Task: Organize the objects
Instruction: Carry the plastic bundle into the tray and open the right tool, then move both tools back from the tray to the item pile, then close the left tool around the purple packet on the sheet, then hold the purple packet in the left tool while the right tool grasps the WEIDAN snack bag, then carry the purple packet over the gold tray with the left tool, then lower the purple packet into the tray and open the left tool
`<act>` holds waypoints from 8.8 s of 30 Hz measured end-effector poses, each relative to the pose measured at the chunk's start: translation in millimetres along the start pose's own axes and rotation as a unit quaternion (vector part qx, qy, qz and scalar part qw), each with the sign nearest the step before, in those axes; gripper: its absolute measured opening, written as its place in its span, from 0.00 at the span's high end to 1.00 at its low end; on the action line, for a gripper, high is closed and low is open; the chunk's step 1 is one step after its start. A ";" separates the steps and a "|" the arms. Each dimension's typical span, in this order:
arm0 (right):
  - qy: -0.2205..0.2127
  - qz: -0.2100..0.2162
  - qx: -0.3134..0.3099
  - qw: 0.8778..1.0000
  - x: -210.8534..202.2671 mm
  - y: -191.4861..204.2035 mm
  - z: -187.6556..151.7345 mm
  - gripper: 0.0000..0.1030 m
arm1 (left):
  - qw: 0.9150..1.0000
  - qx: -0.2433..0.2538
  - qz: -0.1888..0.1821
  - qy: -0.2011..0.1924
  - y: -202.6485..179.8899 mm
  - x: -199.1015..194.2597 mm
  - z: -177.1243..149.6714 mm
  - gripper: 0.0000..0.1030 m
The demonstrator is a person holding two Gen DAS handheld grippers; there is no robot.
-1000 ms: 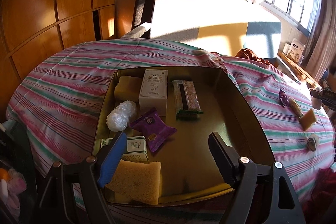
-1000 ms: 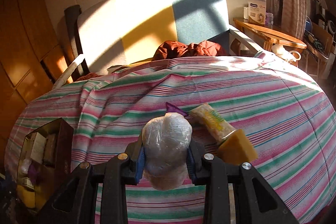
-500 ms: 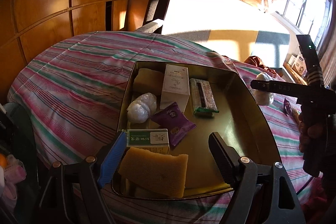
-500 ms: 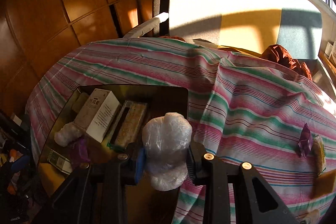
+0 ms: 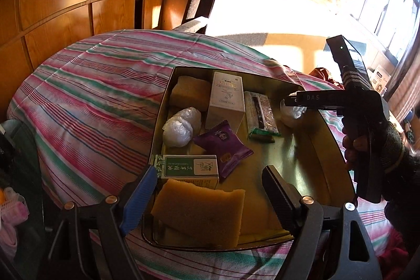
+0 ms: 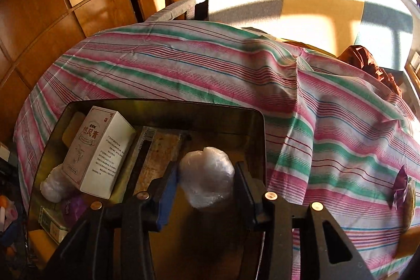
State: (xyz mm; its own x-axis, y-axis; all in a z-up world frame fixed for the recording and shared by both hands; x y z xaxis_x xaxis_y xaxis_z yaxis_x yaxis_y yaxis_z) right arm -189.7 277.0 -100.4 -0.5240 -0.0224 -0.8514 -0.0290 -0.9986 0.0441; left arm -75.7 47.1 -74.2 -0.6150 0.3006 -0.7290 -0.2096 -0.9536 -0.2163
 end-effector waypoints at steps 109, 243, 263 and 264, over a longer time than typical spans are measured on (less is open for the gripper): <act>-0.169 -0.018 0.458 0.873 -194.7 -361.2 -220.9 0.55 | 0.939 0.300 -0.135 0.104 -364.0 127.9 -67.5 0.67; 0.081 -0.034 0.120 0.989 -69.6 -231.9 -179.0 0.60 | 0.996 0.014 -0.070 0.056 -74.2 50.5 29.4 0.67; 0.079 -0.040 0.114 0.989 -73.5 -231.5 -181.6 0.60 | 0.992 0.068 -0.011 0.101 -78.4 112.5 37.8 0.40; 0.080 -0.041 0.113 0.990 -73.3 -231.4 -181.4 0.60 | 0.993 0.070 -0.007 0.096 -77.4 110.7 38.5 0.40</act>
State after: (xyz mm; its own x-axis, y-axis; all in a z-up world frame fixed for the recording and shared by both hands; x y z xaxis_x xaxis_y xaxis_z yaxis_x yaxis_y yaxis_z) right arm 9.8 501.1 -143.0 -0.3720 0.0326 -0.9277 -0.2647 -0.9616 0.0723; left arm -156.8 154.9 -113.2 -0.4577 0.2923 -0.8397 -0.3300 -0.9328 -0.1449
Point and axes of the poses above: each gripper's, at about its wrist camera, not at the fingertips, and x roughly the way its jaws point, y to its left, z to its top, the point moved 4 cm from there along x, roughly the way its jaws point, and after that the axes turned 3 degrees about -x, right-handed, at the moved point
